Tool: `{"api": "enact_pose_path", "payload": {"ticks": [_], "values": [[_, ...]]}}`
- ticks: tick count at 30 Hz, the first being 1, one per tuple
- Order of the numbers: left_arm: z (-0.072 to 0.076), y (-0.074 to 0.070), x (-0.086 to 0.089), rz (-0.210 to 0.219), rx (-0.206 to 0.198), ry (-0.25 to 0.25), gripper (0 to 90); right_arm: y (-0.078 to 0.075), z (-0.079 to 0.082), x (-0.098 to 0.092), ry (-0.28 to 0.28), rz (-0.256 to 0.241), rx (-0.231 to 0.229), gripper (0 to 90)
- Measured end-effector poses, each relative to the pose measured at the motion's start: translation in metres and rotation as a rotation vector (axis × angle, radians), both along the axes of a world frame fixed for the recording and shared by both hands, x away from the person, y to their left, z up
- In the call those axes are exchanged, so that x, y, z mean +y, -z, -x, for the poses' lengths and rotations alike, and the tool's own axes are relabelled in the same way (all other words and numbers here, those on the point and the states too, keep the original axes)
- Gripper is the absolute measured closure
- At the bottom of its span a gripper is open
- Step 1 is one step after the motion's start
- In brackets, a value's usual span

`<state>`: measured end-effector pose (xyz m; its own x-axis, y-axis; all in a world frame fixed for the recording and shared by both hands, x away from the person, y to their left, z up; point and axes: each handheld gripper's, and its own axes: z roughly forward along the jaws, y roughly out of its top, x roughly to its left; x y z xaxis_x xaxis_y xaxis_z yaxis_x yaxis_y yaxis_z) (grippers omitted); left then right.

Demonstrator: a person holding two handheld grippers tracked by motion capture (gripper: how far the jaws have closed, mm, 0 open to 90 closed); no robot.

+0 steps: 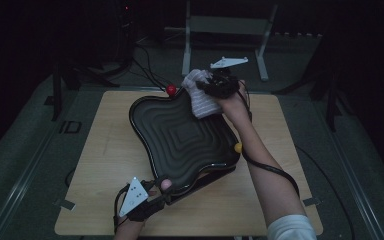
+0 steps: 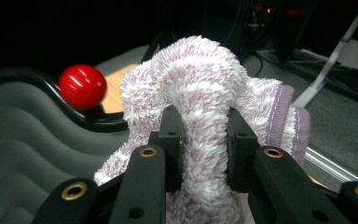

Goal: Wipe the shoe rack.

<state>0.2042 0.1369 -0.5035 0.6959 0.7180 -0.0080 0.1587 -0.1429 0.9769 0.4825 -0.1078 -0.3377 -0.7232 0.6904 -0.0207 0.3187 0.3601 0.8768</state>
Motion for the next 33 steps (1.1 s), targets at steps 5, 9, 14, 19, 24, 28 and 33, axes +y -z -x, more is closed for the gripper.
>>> {"api": "enact_pose_path", "payload": {"ticks": [5,9,14,19,24,28,33], "values": [[0.0,0.0,0.001,0.001,0.001,0.005,60.1,0.011,-0.012,0.01,0.033,0.027,0.03,73.3],[0.0,0.0,0.001,-0.002,0.0,0.005,60.2,0.015,-0.013,0.013,0.037,0.057,0.016,73.1],[0.001,0.0,0.0,-0.005,-0.004,0.001,60.2,0.023,-0.008,0.011,0.043,0.067,0.019,73.0],[0.001,0.0,0.0,-0.005,-0.005,0.0,60.3,0.033,0.0,0.003,0.041,0.054,0.032,73.0],[0.001,0.0,0.0,-0.001,-0.002,-0.001,60.3,0.038,0.008,-0.007,0.036,0.06,0.047,73.1],[0.0,0.0,0.0,0.0,-0.002,0.0,60.3,0.042,0.015,-0.013,0.039,0.061,0.058,73.0],[0.001,0.0,0.0,-0.002,-0.004,-0.001,60.3,0.048,0.021,-0.019,0.049,0.039,0.062,73.1]]}}
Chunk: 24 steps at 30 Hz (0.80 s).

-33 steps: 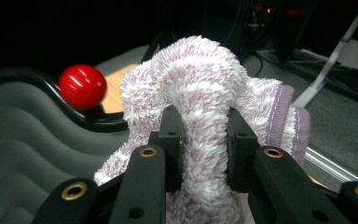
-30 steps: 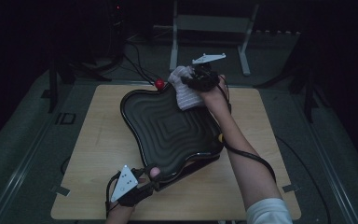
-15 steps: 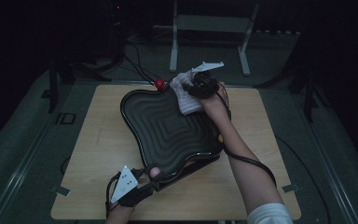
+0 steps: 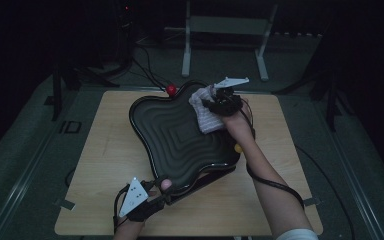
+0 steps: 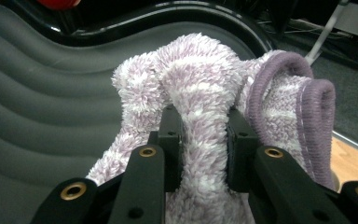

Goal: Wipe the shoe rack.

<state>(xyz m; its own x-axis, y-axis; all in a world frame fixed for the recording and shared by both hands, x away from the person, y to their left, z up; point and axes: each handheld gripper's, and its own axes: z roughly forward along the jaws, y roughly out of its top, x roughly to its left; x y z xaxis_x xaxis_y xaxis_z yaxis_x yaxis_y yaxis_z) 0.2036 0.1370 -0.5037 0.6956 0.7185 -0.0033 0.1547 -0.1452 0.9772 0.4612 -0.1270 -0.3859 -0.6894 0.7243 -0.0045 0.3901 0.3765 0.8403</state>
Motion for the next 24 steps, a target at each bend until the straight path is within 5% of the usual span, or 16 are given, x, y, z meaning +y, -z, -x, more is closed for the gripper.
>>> {"api": "enact_pose_path", "payload": {"ticks": [24], "values": [[0.0,0.0,0.0,0.006,0.008,-0.002,60.3,0.03,0.053,-0.031,-0.023,0.027,0.038,73.0]]}}
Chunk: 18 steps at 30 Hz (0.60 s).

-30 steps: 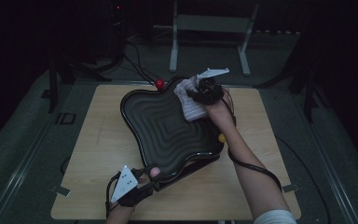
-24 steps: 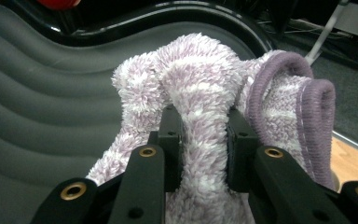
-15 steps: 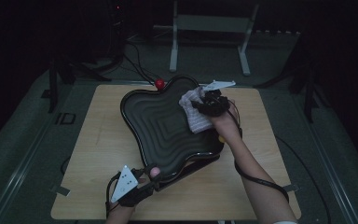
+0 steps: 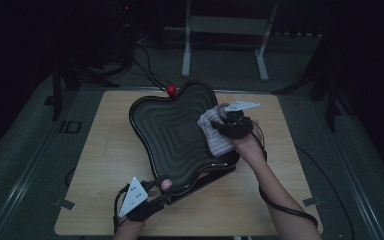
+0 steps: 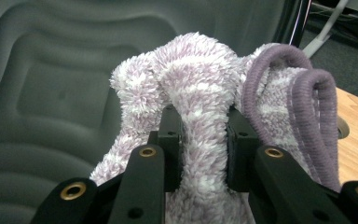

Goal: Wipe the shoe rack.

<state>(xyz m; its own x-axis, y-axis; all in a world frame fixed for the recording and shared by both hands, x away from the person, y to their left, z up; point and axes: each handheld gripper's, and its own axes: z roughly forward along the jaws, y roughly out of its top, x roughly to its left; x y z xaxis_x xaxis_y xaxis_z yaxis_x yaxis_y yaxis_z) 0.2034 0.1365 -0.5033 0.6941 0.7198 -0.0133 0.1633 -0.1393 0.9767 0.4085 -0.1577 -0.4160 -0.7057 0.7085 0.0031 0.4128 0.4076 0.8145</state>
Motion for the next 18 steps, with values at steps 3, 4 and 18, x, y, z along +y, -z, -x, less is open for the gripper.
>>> {"api": "enact_pose_path", "payload": {"ticks": [3,4,18], "values": [[0.0,0.0,0.0,0.002,0.0,0.002,60.2,0.004,0.006,-0.005,-0.013,0.001,0.002,73.0],[0.0,0.0,0.0,0.002,0.0,0.002,60.2,0.005,0.007,-0.006,-0.017,0.002,0.004,73.0],[0.0,0.0,0.0,-0.001,-0.003,0.004,60.2,0.005,0.02,-0.009,-0.035,0.029,-0.009,72.1]]}}
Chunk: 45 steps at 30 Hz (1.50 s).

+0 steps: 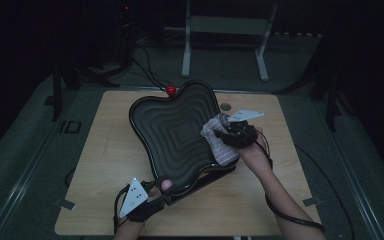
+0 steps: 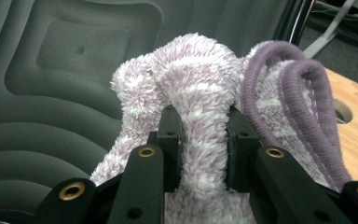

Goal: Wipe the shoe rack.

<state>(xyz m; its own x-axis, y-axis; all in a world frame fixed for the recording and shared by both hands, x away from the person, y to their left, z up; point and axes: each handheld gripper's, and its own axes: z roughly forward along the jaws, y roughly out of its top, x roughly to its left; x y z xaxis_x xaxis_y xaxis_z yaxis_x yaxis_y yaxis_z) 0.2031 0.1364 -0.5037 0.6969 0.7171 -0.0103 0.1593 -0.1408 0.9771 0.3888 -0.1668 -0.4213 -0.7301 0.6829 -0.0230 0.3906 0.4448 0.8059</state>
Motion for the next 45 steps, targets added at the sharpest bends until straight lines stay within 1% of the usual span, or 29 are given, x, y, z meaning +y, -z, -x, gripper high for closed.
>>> {"api": "enact_pose_path", "payload": {"ticks": [1,3,5,8,10,11,12,13,14,16,19,20,22,23,25,29,30,31,34,38,45], "values": [[0.0,0.0,0.0,-0.003,0.0,0.001,60.3,-0.004,-0.002,0.0,-0.002,-0.038,0.008,72.1],[0.0,0.0,0.0,-0.002,-0.002,0.003,60.2,-0.009,-0.006,0.001,-0.01,-0.05,0.005,71.9],[0.0,0.0,0.0,-0.003,-0.002,0.004,60.3,-0.017,-0.011,0.002,-0.013,-0.074,0.016,71.9],[0.0,0.0,0.001,-0.002,-0.002,0.004,60.2,-0.033,-0.016,0.007,-0.02,-0.099,-0.004,71.7],[0.0,0.0,0.0,-0.001,-0.001,0.004,60.2,-0.044,-0.022,0.012,-0.018,-0.099,-0.026,71.6],[0.0,0.0,0.0,-0.001,-0.001,0.004,60.2,-0.044,-0.022,0.012,-0.018,-0.099,-0.026,71.6],[0.0,0.0,0.0,-0.003,0.0,0.003,60.2,-0.049,-0.025,0.016,-0.016,-0.101,-0.031,71.6],[0.0,0.0,0.001,-0.004,-0.001,0.003,60.2,-0.057,-0.031,0.022,-0.013,-0.099,-0.044,71.5],[0.0,0.0,0.001,-0.003,-0.001,0.004,60.2,-0.061,-0.035,0.027,-0.015,-0.089,-0.057,71.5],[0.0,0.0,0.0,-0.007,-0.001,0.003,60.2,-0.069,-0.042,0.035,-0.016,-0.097,-0.055,71.5],[0.0,0.0,0.001,-0.008,-0.003,0.006,60.2,-0.077,-0.052,0.051,-0.022,-0.09,-0.058,71.6],[0.0,0.0,0.001,-0.009,-0.004,0.006,60.3,-0.078,-0.056,0.056,-0.021,-0.091,-0.061,71.6],[0.0,0.0,0.001,-0.012,-0.004,0.007,60.2,-0.078,-0.063,0.065,-0.01,-0.074,-0.064,71.5],[-0.001,0.0,0.001,-0.012,-0.003,0.008,60.3,-0.078,-0.066,0.068,-0.009,-0.081,-0.06,71.5],[0.0,0.0,0.001,-0.006,-0.004,0.009,60.2,-0.077,-0.072,0.074,-0.003,-0.073,-0.053,71.6],[-0.001,0.0,0.001,-0.008,-0.002,0.008,60.3,-0.075,-0.082,0.084,0.017,-0.039,-0.051,71.5],[-0.001,0.0,0.001,-0.008,-0.002,0.008,60.3,-0.075,-0.082,0.084,0.017,-0.039,-0.051,71.5],[0.0,0.0,0.001,-0.008,-0.002,0.008,60.3,-0.072,-0.088,0.087,0.028,-0.027,-0.045,71.5],[0.0,0.0,0.001,-0.008,-0.001,0.006,60.3,-0.07,-0.091,0.088,0.033,-0.022,-0.041,71.4],[0.0,0.0,0.0,-0.007,-0.001,0.006,60.2,-0.067,-0.092,0.089,0.037,0.004,-0.055,71.3],[0.0,0.0,0.0,-0.005,-0.001,0.005,60.3,-0.061,-0.091,0.082,0.05,0.013,-0.046,71.3]]}}
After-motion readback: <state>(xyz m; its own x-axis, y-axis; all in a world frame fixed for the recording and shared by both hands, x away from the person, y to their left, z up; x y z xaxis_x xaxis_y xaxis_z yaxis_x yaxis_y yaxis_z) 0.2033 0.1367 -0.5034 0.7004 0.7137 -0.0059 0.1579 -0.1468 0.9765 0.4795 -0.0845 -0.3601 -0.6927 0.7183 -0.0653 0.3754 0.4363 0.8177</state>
